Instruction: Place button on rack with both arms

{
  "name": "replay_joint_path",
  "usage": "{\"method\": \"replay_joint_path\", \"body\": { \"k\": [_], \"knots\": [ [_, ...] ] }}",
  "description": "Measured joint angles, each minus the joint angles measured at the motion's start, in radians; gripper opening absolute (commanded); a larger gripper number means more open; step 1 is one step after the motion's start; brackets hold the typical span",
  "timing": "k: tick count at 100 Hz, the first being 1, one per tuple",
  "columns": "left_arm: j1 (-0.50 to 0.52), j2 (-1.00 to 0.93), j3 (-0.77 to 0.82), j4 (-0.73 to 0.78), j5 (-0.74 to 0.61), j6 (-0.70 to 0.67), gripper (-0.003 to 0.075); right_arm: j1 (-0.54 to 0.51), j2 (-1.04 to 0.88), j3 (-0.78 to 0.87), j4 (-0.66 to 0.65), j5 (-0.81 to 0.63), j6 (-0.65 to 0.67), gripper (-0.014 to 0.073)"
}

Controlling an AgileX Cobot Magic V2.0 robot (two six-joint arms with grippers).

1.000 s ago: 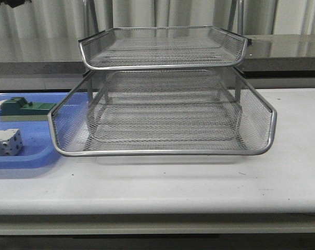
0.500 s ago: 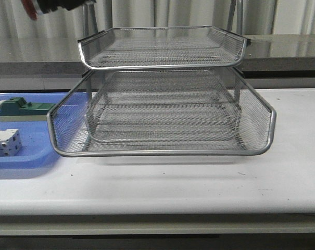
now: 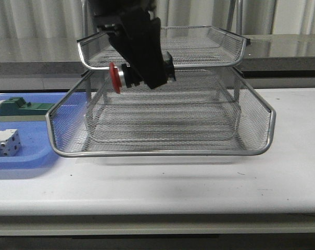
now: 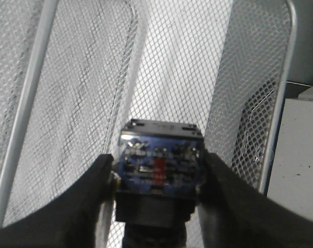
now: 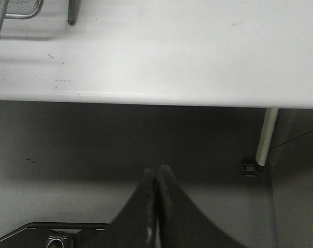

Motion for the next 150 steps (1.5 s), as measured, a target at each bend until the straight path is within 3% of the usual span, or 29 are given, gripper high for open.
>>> {"method": "replay_joint_path", "body": {
  "k": [9,16,28,39,50,89,118,134,150],
  "knots": [
    [-0.007,0.029,0.000,0.000,-0.023,0.000,-0.0011,0.000,0.000,0.000,0.000,0.000,0.000,-0.0070],
    [-0.008,0.042,0.002,0.000,-0.027,0.000,0.0043,0.000,0.000,0.000,0.000,0.000,0.000,-0.0070],
    [-0.008,0.049,0.002,0.004,-0.027,0.000,0.0232,0.000,0.000,0.000,0.000,0.000,0.000,-0.0070],
    [-0.008,0.051,0.002,0.004,-0.027,0.000,0.0465,0.000,0.000,0.000,0.000,0.000,0.000,-0.0070],
    [-0.008,0.051,0.002,0.004,-0.031,0.000,0.0552,0.000,0.000,0.000,0.000,0.000,0.000,-0.0070],
    [-0.008,0.049,-0.027,0.004,0.020,-0.011,0.0545,0.000,0.000,0.000,0.000,0.000,0.000,-0.0070],
    [0.009,-0.053,-0.118,0.058,0.135,-0.143,0.0529,0.000,0.000,0.000,0.000,0.002,0.000,-0.0070],
    [0.069,-0.137,-0.124,0.156,0.178,-0.219,0.0442,0.000,0.000,0.000,0.000,0.002,0.000,-0.0070],
    [0.195,-0.218,-0.124,0.182,0.192,-0.253,0.0440,0.000,0.000,0.000,0.000,0.002,0.000,-0.0070]
  ]
}}
